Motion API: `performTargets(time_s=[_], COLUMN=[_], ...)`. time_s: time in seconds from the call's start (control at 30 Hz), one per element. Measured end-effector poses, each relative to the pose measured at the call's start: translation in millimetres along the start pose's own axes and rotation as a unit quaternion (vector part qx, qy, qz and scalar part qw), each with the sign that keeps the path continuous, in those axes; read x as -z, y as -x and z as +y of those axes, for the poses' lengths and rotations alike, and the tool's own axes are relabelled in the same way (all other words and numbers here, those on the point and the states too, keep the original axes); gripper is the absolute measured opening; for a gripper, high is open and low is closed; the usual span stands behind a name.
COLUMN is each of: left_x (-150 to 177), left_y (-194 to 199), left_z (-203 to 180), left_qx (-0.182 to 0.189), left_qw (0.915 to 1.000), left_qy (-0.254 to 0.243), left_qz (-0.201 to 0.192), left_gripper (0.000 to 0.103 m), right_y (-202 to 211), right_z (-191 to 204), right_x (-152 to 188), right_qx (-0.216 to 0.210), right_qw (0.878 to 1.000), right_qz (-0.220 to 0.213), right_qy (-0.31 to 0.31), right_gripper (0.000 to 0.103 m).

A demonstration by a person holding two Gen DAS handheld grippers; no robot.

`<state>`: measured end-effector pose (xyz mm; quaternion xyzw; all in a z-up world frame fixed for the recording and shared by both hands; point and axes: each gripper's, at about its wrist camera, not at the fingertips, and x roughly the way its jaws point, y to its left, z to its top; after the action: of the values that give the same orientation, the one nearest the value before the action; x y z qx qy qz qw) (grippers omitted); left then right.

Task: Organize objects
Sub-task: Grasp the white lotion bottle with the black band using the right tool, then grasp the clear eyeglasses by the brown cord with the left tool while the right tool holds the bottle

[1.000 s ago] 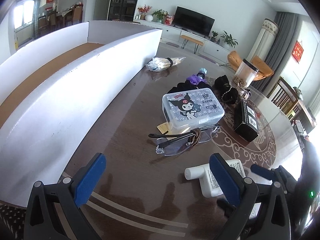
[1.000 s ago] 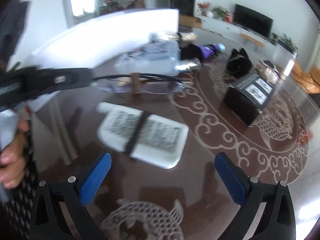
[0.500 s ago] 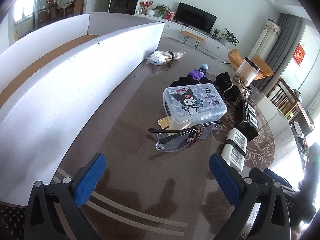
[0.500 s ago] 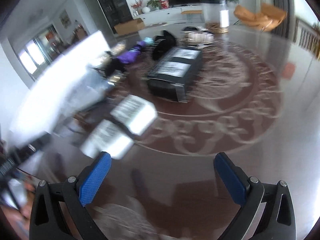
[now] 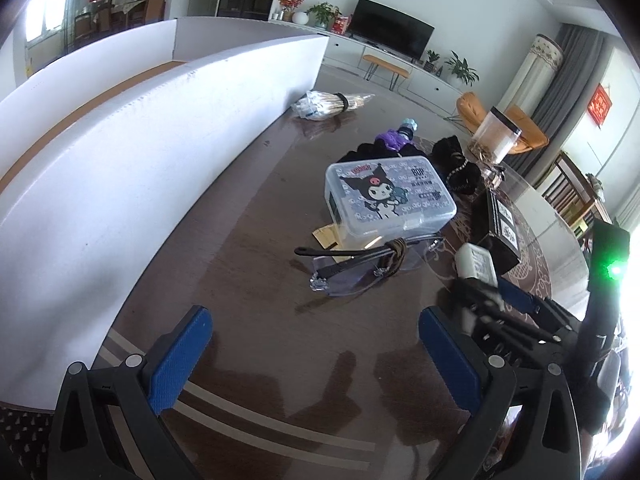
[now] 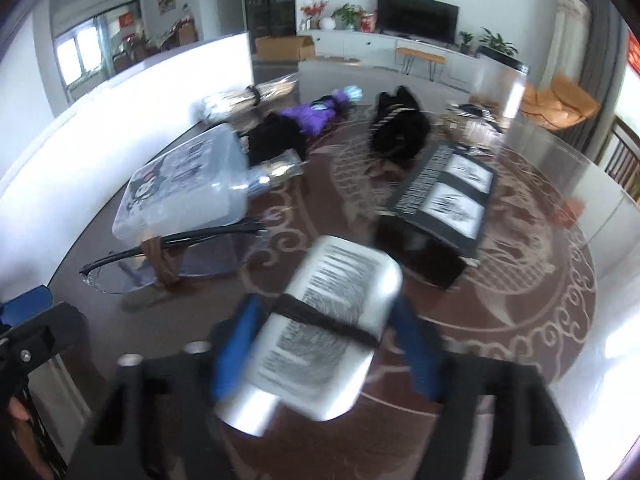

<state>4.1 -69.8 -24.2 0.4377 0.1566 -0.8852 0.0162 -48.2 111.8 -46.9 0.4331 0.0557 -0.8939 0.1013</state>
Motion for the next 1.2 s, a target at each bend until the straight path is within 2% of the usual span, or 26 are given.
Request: performTargets(time_s=[0.2,0.4,0.53,0.63,0.7,0.8,0.87,0.97,1.03,1.1,1.2], left_x=[4.6,0.9,-14.1,-16.5,-12.0,3.9,10.7,8.1,1.3,-2.4,-3.1], left_y=[-15.6,-12.6,-21.2,-36.2,-41.8,-40.0,-32.6,-24.6,-26.2,-25.5,-24.9], left_z=[-11.3,-17.2,-36.9,-55.2,-63.3,-76.7,-83.6,-71.4,-52.4,-40.7,-38.1], left_qx=[0.002,0.005,-0.026,-0.033,-0.002,0.092,0.098,0.117,0.132,0.143,0.129], left_qw=[0.9989,0.9988,0.9948,0.9866,0.9822,0.9688,0.9629,0.9690,0.9764,0.9794,0.9823], left_qy=[-0.023,-0.039,-0.098,-0.159,-0.185,-0.216,-0.239,-0.203,-0.148,-0.118,-0.114], left_qz=[0.040,0.028,0.005,0.013,0.033,0.078,0.078,0.079,0.086,0.080,0.074], left_gripper=[0.103,0.103,0.103,0.103,0.103,0.103,0.103,0.103,0.103,0.103,0.103], right_y=[14.2,32.5,33.4,31.2,27.8,29.3,29.2,29.0,27.9,27.1,26.8], right_z=[-48.8,-87.4,-89.7,-87.9,-89.5,-90.4,-90.6,-90.9,-90.4,-89.2,-88.5], right_x=[18.6,38.1,36.4,35.3,33.9,35.1,35.0,35.1,35.3,35.3,35.2], right_qx=[0.022,0.028,0.025,0.036,0.035,0.033,0.034,0.033,0.034,0.035,0.035], right_qw=[1.000,0.999,0.999,0.998,0.998,0.998,0.998,0.998,0.998,0.998,0.998], right_qz=[0.000,0.000,0.000,0.008,0.008,0.006,0.007,0.007,0.009,0.011,0.012], right_qy=[-0.018,-0.043,-0.046,-0.043,-0.049,-0.052,-0.051,-0.051,-0.051,-0.049,-0.048], right_gripper=[0.055,0.059,0.061,0.079,0.079,0.079,0.079,0.084,0.087,0.087,0.089])
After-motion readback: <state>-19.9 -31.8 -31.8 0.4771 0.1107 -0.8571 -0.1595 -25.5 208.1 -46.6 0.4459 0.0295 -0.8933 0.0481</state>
